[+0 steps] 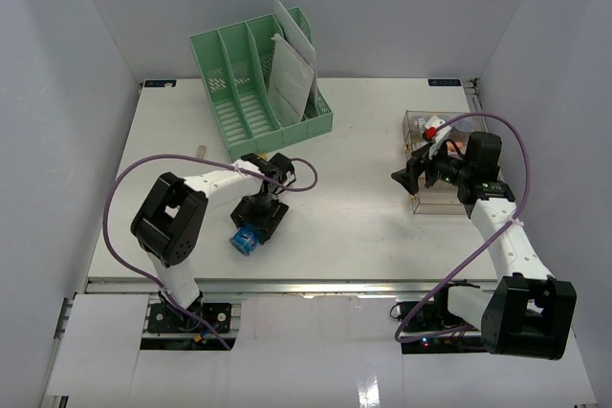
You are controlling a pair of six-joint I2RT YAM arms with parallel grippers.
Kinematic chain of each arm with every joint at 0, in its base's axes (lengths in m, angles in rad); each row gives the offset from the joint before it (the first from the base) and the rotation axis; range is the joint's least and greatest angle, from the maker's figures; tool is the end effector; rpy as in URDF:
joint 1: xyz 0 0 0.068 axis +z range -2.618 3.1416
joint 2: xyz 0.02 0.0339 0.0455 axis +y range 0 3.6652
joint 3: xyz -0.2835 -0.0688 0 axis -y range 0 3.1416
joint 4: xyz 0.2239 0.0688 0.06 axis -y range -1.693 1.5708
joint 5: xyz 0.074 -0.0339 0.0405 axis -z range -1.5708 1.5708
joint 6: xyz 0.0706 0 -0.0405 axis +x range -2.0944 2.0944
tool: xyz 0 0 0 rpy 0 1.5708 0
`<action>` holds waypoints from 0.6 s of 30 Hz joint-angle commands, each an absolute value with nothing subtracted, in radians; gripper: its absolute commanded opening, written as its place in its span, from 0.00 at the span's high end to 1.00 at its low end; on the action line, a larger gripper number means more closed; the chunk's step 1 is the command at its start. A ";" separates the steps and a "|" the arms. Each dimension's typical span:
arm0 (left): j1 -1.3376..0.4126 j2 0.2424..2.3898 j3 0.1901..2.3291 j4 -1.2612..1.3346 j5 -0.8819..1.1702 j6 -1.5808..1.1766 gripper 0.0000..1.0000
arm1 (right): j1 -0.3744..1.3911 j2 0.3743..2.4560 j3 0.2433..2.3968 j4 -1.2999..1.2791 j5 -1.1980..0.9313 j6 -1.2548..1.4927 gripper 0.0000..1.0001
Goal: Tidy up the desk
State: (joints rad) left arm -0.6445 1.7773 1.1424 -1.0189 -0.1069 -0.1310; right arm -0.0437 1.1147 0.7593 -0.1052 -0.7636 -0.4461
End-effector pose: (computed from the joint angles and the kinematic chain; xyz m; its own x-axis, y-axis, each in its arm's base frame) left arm 0.2300 -0.1634 0.1628 -0.8688 0.4905 0.0683 0.4952 0.8610 0.1162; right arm 0.2398 0.0384 0.2908 -0.1472 -0.3055 -0.9407 -0.7214 0.6838 -0.1092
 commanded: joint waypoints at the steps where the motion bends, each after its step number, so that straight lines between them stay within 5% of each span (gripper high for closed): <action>1: -0.649 1.755 1.201 -1.007 -0.090 -0.152 0.68 | -0.035 1.072 0.777 -0.181 -0.902 -0.581 0.10; 6: -0.649 1.624 1.225 -0.793 0.206 -0.156 0.87 | 0.040 0.994 0.767 -0.340 -1.020 -0.842 0.10; 12: -0.648 1.422 1.096 -0.260 0.506 -0.385 1.00 | 0.136 1.110 0.833 -0.489 -1.116 -0.765 0.05; 15: -0.647 1.367 0.978 0.040 0.506 -0.563 1.00 | 0.227 1.143 0.851 -0.399 -1.053 -0.579 0.22; 18: -0.647 1.331 0.872 0.307 0.425 -0.738 1.00 | 0.317 1.103 0.793 -0.186 -0.924 -0.335 0.23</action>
